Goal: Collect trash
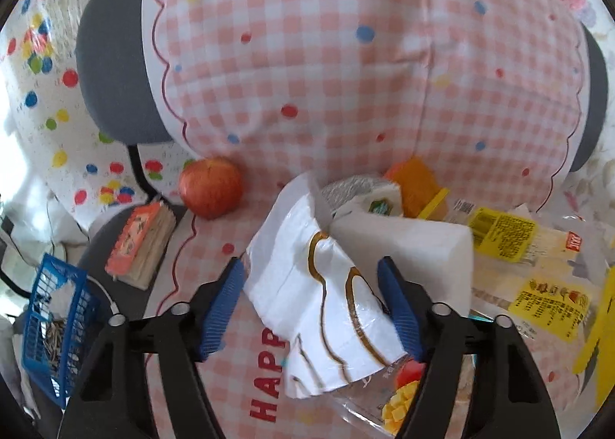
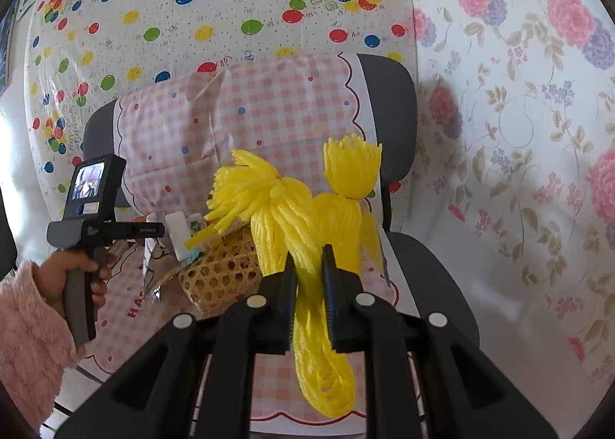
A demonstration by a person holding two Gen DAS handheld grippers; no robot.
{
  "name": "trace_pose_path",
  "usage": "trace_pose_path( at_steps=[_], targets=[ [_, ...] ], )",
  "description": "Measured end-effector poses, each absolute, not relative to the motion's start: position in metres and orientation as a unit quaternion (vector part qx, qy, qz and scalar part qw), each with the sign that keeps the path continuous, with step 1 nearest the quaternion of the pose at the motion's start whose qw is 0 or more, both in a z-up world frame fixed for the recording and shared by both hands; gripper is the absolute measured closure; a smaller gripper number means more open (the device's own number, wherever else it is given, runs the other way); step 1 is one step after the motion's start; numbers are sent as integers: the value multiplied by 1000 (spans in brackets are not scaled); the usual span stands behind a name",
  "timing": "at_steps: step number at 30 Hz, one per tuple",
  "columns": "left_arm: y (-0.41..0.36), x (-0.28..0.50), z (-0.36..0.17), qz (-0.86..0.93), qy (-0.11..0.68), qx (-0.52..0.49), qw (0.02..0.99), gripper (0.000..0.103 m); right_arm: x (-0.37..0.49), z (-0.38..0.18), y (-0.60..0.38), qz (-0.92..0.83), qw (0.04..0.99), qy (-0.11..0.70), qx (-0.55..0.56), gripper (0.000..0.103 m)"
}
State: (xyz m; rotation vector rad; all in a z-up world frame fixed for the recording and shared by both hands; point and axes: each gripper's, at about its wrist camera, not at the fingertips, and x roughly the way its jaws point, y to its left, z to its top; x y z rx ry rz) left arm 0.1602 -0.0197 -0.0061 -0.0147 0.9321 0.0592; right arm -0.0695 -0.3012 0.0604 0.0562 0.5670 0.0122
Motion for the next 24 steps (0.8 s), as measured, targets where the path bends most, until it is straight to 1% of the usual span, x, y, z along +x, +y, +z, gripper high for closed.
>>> trace_pose_path(
  at_steps=[2,3,5,7,8,13,16,24],
  targets=[
    [-13,162,-7,31,459,-14,888,52,-71,61,-299,5,960,279,27,90],
    [-9,162,-7,31,462,-14,886,59,-72,61,-300,5,960,278,27,90],
    [-1,160,-3,22,460,-10,887,97,-74,61,-299,4,961,276,29,90],
    [9,155,6,12,445,-7,896,101,-77,61,-300,2,962,269,32,90],
    [16,146,17,2,424,-7,905,102,-79,62,-301,2,963,266,33,90],
    [38,82,76,-78,322,-22,943,102,-88,64,-310,10,964,258,65,91],
    [37,35,94,-132,280,-11,951,102,-97,67,-315,10,965,252,73,90],
    [-1,-34,88,-223,265,-25,938,102,-125,58,-327,-8,960,267,88,90]
  ],
)
